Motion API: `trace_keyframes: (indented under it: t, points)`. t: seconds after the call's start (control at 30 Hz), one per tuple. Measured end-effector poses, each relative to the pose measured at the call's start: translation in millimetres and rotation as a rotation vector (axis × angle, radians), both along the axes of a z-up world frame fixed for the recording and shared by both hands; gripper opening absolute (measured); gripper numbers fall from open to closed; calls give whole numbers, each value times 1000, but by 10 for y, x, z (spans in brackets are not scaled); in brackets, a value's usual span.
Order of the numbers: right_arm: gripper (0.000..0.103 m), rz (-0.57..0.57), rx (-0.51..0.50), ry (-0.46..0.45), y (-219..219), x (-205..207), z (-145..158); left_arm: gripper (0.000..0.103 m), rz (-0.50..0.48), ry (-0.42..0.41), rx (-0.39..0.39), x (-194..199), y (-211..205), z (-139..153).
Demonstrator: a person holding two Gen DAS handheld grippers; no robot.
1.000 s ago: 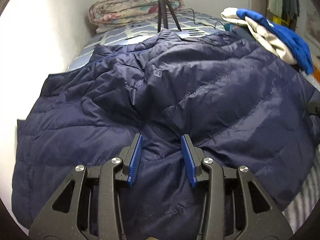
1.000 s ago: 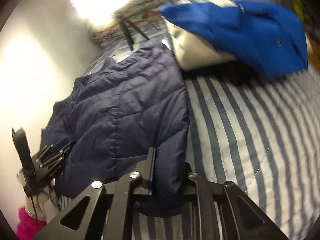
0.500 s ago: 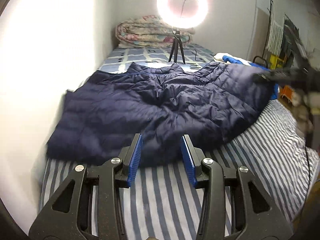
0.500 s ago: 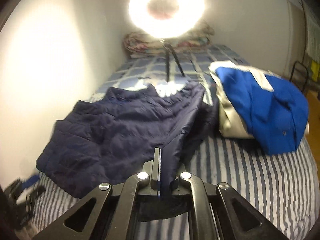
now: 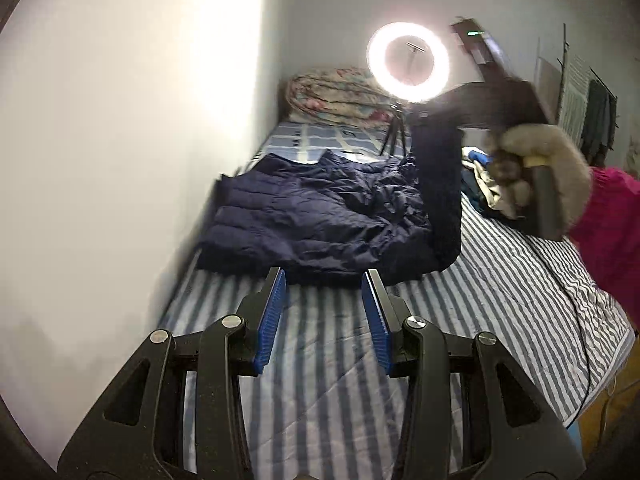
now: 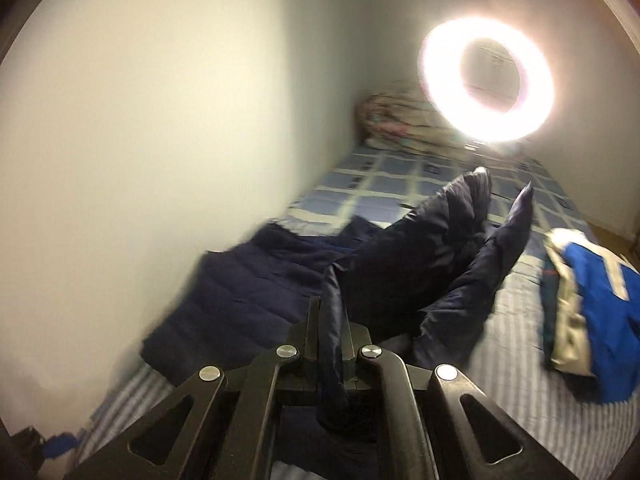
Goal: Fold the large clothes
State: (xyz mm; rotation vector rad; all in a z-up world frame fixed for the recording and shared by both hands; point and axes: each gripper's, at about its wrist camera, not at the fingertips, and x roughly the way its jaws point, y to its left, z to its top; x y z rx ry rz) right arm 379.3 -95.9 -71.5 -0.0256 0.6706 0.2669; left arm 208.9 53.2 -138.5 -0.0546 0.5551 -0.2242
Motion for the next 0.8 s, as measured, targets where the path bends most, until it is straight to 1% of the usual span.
trace_keyframes:
  t: [0.13, 0.27, 0.43, 0.53, 0.63, 0.73, 0.8]
  points:
    - [1, 81, -16, 20, 587, 155, -176, 41, 53, 6, -15, -137, 210, -47]
    - [1, 170, -21, 45, 1116, 259, -425, 41, 86, 25, -35, -212, 335, -128]
    - [1, 308, -27, 104, 1780, 326, -907, 41, 111, 38, -23, -271, 398, -213]
    - [1, 365, 13, 169, 2002, 362, -1206, 41, 125, 46, -15, -274, 431, -243]
    - [1, 401, 30, 219, 2118, 386, -1454, 41, 139, 55, -11, -254, 470, -277]
    - [2, 424, 71, 264, 2107, 423, -1587, 41, 141, 63, -7, -211, 486, -293]
    - [2, 439, 107, 278, 2009, 446, -1595, 41, 144, 61, -1, -164, 484, -306]
